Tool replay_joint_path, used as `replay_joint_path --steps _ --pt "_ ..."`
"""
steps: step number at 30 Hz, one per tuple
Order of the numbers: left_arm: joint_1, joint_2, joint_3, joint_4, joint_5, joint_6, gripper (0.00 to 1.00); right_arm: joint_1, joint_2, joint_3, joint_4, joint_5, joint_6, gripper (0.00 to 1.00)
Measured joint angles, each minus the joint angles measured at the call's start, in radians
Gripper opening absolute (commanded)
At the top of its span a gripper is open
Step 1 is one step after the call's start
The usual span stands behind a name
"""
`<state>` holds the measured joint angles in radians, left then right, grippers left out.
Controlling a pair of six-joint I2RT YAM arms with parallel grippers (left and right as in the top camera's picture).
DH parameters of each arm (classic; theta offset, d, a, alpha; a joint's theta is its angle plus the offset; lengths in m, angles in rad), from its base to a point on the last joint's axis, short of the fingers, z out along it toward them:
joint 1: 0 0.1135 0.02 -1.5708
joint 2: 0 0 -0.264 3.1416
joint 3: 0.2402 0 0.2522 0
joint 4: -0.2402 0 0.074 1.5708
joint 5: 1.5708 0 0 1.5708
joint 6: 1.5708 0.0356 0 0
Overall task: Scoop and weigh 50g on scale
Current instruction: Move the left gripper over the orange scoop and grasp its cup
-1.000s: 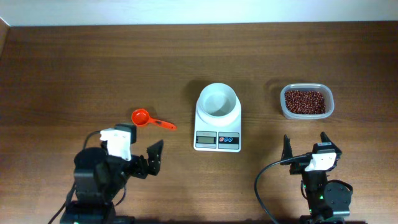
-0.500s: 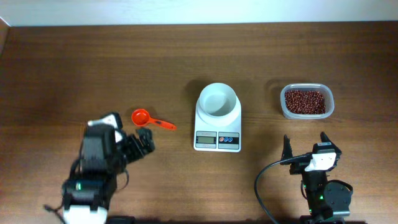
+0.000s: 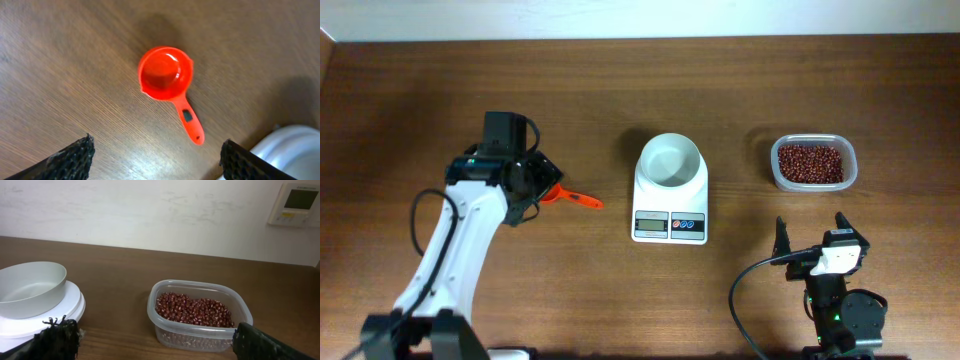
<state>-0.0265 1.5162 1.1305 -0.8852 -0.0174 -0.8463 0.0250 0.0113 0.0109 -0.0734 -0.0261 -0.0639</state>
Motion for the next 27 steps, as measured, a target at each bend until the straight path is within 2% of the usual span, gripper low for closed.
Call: replay_joint_path --steps 2,4,7,12,16,25,27 --pt "0.0 0.046 0.0 0.004 -0.006 -0.061 0.74 0.0 0.0 0.0 0.0 0.0 0.0 0.99" --pt "0.0 0.095 0.0 0.017 -0.018 -0.114 0.65 0.0 0.0 0.0 0.0 0.0 0.0 0.99" --pt "0.01 0.152 0.0 0.063 -0.029 -0.15 0.64 0.0 0.0 0.0 0.0 0.0 0.0 0.99" --pt "0.039 0.196 0.0 0.09 -0.043 -0.166 0.63 0.0 0.0 0.0 0.0 0.0 0.0 0.99" --pt "0.039 0.25 0.0 0.113 -0.043 -0.169 0.57 0.0 0.0 0.0 0.0 0.0 0.001 0.99" --pt "0.039 0.314 0.0 0.158 -0.043 -0.17 0.36 0.0 0.0 0.0 0.0 0.0 0.0 0.99" --pt "0.039 0.315 0.0 0.162 -0.043 -0.171 0.39 0.0 0.0 0.0 0.0 0.0 0.0 0.99"
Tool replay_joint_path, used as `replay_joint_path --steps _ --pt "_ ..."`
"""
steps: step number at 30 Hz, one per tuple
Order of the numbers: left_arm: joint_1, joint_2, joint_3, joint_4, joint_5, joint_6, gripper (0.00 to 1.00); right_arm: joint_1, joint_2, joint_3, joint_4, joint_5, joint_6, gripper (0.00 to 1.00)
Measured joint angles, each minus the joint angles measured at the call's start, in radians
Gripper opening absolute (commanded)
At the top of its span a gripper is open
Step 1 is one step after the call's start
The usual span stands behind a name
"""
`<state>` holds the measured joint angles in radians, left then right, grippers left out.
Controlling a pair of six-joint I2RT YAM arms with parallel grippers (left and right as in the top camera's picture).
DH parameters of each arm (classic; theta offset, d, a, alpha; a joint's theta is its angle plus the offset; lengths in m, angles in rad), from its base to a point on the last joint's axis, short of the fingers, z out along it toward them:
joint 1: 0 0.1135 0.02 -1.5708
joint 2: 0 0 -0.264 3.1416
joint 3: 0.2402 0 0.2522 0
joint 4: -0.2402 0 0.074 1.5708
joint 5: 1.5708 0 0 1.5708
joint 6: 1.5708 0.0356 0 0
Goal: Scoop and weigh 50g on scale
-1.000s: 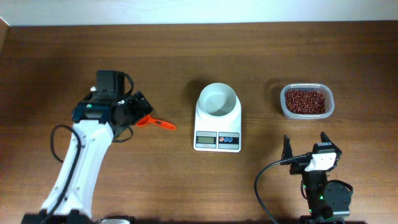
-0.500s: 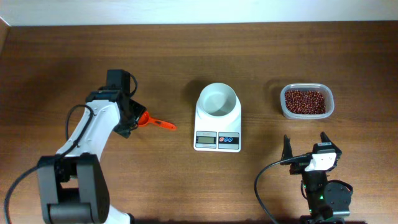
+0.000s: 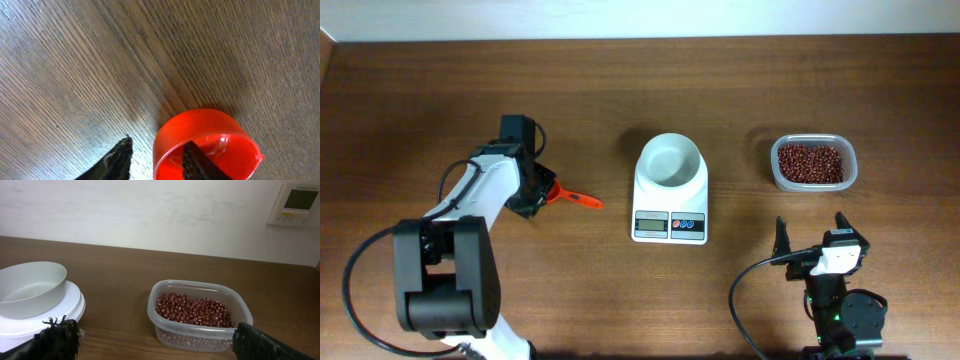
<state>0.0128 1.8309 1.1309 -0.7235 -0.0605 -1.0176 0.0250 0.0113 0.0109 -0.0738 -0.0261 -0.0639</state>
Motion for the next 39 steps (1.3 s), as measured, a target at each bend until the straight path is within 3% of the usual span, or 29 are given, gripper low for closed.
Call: replay_joint_path --steps 2,4,7,10,13,14,16,17,23,26,30,33,39 --pt "0.0 0.0 0.0 0.006 0.0 0.0 0.39 0.0 0.0 0.0 0.0 0.0 0.0 0.99" --pt "0.0 0.0 0.0 0.007 0.0 0.0 0.32 0.0 0.0 0.0 0.0 0.0 0.0 0.99" --pt "0.0 0.0 0.0 0.016 0.0 0.0 0.29 0.0 0.0 0.0 0.0 0.0 0.0 0.99" --pt "0.0 0.0 0.0 0.021 0.0 0.0 0.15 0.0 0.0 0.0 0.0 0.0 0.0 0.99" --pt "0.0 0.0 0.0 0.025 0.008 -0.001 0.23 0.0 0.0 0.0 0.0 0.0 0.0 0.99" --pt "0.0 0.0 0.0 0.034 0.015 -0.002 0.21 0.0 0.0 0.0 0.0 0.0 0.0 0.99" --pt "-0.006 0.005 -0.001 0.052 0.019 -0.001 0.02 0.0 0.0 0.0 0.0 0.0 0.0 0.99" --pt "-0.011 0.013 -0.001 0.062 0.022 0.001 0.0 0.0 0.0 0.0 0.0 0.0 0.0 0.99" --pt "-0.023 0.029 -0.002 0.054 0.028 -0.002 0.0 0.0 0.0 0.0 0.0 0.0 0.0 0.99" --pt "-0.005 0.014 -0.003 -0.031 0.031 -0.001 0.0 0.0 0.0 0.0 0.0 0.0 0.0 0.99" --pt "0.0 -0.102 -0.015 -0.149 0.031 -0.001 0.0 0.0 0.0 0.0 0.0 0.0 0.0 0.99" --pt "0.0 -0.203 -0.015 -0.157 0.035 -0.001 0.0 0.0 0.0 0.0 0.0 0.0 0.0 0.99" --pt "0.0 -0.234 -0.015 -0.173 0.035 -0.001 0.0 0.0 0.0 0.0 0.0 0.0 0.0 0.99"
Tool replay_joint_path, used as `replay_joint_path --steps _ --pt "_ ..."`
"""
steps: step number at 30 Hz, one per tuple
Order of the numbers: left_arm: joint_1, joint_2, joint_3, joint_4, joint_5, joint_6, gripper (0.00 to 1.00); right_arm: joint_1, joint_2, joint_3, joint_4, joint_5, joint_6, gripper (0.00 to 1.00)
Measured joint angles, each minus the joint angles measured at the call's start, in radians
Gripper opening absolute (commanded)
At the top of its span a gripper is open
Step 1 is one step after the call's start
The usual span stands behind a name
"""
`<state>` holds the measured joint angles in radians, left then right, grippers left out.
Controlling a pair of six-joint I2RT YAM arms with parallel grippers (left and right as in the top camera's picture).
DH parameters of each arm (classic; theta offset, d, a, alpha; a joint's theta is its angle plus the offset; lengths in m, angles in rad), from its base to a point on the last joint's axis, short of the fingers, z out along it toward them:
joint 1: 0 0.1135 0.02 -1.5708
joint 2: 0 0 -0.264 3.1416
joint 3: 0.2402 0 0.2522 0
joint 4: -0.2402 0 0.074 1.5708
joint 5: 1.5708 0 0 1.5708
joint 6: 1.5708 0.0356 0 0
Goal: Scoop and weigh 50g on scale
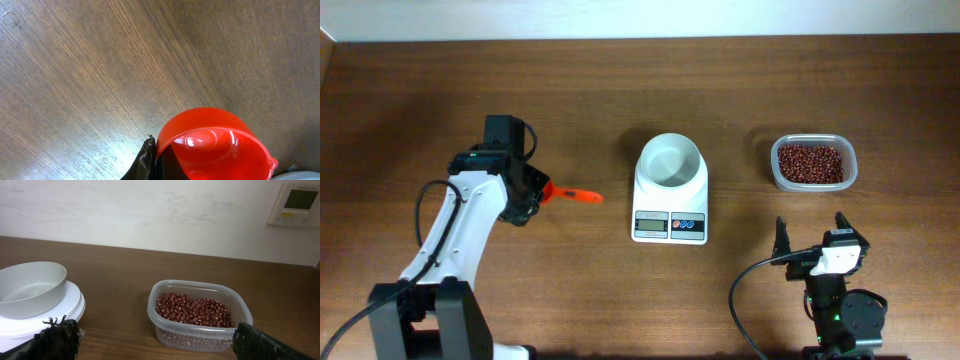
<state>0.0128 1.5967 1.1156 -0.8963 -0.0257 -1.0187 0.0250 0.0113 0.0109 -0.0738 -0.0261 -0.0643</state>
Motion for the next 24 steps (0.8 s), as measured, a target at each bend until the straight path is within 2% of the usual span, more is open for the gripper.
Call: replay_joint_path --steps 10,12,18,20,22,24 --pt "0.0 -0.024 -0.001 -0.093 0.029 0.0 0.0 0.0 0.0 0.0 0.0 0.0 0.001 0.99" --pt "0.0 -0.089 -0.002 -0.124 0.036 0.0 0.0 0.0 0.0 0.0 0.0 0.0 0.0 0.99" --pt "0.0 -0.443 -0.002 -0.297 0.018 -0.004 0.0 0.0 0.0 0.0 0.002 -0.007 0.015 0.99" --pt "0.0 -0.517 -0.002 -0.357 -0.005 -0.043 0.0 0.0 0.0 0.0 0.008 -0.057 0.144 0.99" --pt "0.0 -0.576 -0.02 -0.369 -0.014 -0.091 0.0 0.0 0.0 0.0 0.019 -0.166 0.381 0.99" --pt "0.0 -0.634 -0.062 -0.373 -0.016 -0.121 0.0 -0.001 0.0 0.0 0.03 -0.368 0.643 0.99"
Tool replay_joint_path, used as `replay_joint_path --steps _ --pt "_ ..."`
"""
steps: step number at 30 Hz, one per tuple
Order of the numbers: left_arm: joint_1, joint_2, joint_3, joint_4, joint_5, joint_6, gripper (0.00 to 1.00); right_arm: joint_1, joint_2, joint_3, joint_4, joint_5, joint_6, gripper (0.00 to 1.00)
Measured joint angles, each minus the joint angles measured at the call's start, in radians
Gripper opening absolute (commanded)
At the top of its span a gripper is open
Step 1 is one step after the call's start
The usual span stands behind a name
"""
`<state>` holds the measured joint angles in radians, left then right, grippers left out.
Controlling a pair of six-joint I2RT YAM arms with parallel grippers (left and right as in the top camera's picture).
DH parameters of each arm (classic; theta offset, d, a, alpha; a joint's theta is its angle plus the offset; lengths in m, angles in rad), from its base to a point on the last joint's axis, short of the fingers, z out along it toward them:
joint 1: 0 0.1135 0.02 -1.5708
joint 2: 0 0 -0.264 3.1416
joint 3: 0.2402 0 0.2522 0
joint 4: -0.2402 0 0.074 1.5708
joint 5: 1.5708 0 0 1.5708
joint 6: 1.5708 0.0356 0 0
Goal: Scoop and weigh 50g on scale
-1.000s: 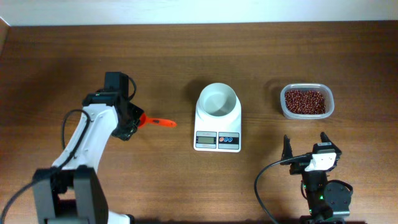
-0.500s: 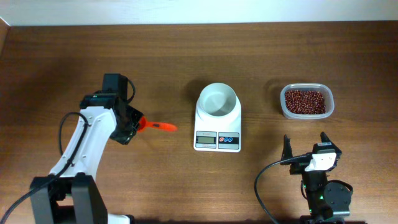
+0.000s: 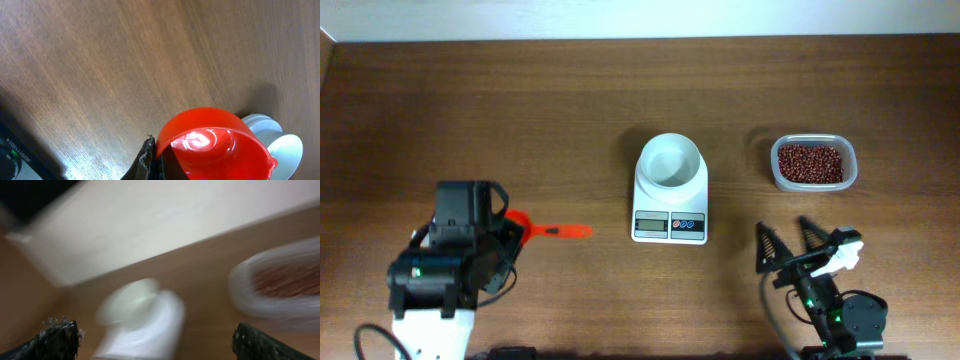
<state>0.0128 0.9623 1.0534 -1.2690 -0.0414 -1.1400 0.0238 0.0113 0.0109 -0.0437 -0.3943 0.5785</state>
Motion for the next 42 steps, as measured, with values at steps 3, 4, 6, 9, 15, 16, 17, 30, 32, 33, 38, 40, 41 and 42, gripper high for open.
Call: replay_joint_path --steps 3,4,6,9,15,16,17,30,32,33,38,40,41,42 --pt "0.0 -0.027 -0.087 0.001 0.017 -0.017 0.0 -0.002 0.0 0.0 -0.003 -0.361 0.315 0.99" --pt "0.0 -0.026 -0.121 0.001 0.025 -0.021 0.0 -0.002 0.0 0.0 -0.005 -0.413 0.349 0.99" --pt "0.0 -0.024 -0.155 0.025 0.039 -0.018 0.0 -0.002 0.0 0.0 0.002 -0.485 0.41 0.99" --pt "-0.032 -0.024 -0.162 0.091 0.071 0.011 0.0 -0.002 0.002 0.0 0.052 -0.498 0.416 0.99" --pt "-0.197 -0.024 -0.163 0.202 0.097 0.025 0.0 -0.002 0.241 0.166 -0.082 -0.517 0.329 0.99" --pt "-0.214 -0.025 -0.163 0.208 0.098 0.024 0.0 -0.002 0.304 0.216 -0.125 -0.525 0.296 0.97" --pt "-0.23 -0.025 -0.164 0.209 0.098 0.021 0.0 0.003 0.403 0.275 -0.143 -0.533 0.254 0.97" --pt "-0.263 -0.025 -0.166 0.163 0.131 -0.152 0.0 0.672 1.014 0.372 0.392 -0.261 0.27 0.97" --pt "-0.264 -0.024 -0.167 0.146 0.143 -0.16 0.0 0.723 1.082 0.369 0.476 -0.22 0.305 0.95" --pt "-0.264 -0.024 -0.167 0.133 0.147 -0.163 0.0 0.736 1.117 0.371 0.537 -0.204 0.322 0.92" --pt "-0.264 -0.025 -0.167 0.127 0.166 -0.163 0.0 0.739 1.172 0.37 0.599 -0.176 0.363 0.88" --pt "-0.266 -0.025 -0.167 0.127 0.169 -0.163 0.0 0.739 1.172 0.37 0.604 -0.17 0.379 0.86" --pt "-0.271 -0.024 -0.167 0.128 0.17 -0.163 0.0 0.739 1.172 0.37 0.608 -0.167 0.395 0.84" --pt "-0.282 -0.025 -0.167 0.129 0.17 -0.163 0.0 0.739 1.172 0.37 0.61 -0.167 0.409 0.83"
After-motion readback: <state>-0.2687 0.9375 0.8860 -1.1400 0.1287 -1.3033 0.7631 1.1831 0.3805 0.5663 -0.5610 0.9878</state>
